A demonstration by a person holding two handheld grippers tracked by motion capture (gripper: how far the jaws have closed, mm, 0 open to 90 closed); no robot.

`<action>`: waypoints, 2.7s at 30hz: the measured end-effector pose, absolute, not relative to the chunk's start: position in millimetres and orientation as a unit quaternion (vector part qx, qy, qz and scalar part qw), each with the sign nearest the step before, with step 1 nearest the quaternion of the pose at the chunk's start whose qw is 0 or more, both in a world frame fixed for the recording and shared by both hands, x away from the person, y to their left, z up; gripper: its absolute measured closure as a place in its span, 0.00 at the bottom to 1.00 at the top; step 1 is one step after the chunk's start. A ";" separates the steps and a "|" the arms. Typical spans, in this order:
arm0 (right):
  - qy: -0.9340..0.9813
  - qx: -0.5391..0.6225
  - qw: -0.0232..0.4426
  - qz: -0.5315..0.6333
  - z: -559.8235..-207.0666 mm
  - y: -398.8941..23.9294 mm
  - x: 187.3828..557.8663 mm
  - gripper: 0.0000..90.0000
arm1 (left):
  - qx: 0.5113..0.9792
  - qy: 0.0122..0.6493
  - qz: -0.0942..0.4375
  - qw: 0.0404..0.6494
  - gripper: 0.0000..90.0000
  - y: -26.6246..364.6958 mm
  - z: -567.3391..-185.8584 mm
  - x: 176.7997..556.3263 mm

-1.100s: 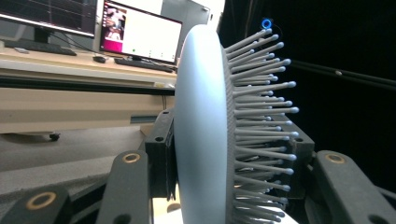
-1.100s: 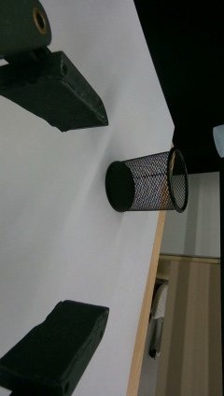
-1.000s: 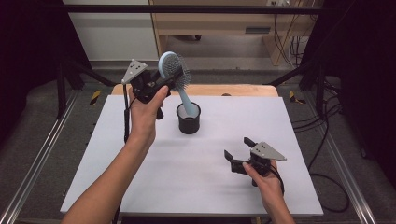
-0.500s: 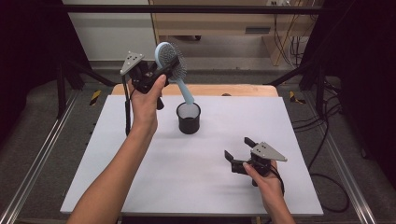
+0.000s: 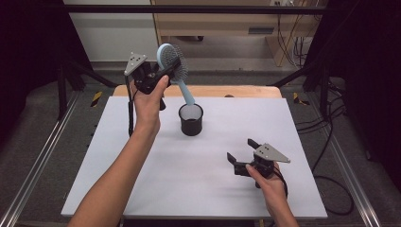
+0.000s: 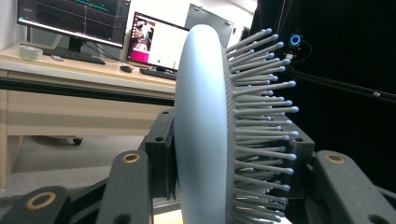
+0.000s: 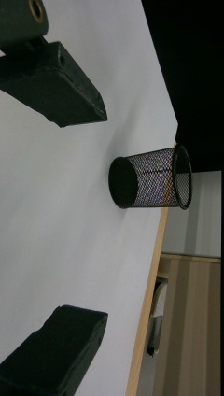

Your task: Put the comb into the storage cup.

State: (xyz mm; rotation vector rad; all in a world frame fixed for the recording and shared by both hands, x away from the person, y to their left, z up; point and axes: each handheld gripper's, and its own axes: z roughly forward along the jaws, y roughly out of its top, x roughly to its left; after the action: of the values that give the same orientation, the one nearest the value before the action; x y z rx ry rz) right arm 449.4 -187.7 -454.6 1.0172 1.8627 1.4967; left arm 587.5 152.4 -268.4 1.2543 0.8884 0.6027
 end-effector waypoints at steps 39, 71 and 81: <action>0.695 0.374 0.266 0.554 -455.7 -184.1 450.2 0.05 | 0.584 0.381 0.289 0.656 0.56 143.7 -280.6 596.5; 0.699 0.369 0.265 0.552 -455.8 -181.4 449.1 0.04 | 0.603 0.379 0.284 0.641 0.56 130.5 -303.4 600.8; 0.700 0.368 0.265 0.551 -455.9 -181.3 449.2 0.04 | 0.615 0.379 0.285 0.631 0.56 125.4 -316.1 604.5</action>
State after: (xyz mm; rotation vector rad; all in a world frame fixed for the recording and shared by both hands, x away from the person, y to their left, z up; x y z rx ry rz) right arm 449.2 -181.3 -455.9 0.9942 1.8919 1.4899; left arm 604.5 125.4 -316.1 1.4074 0.8668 0.6525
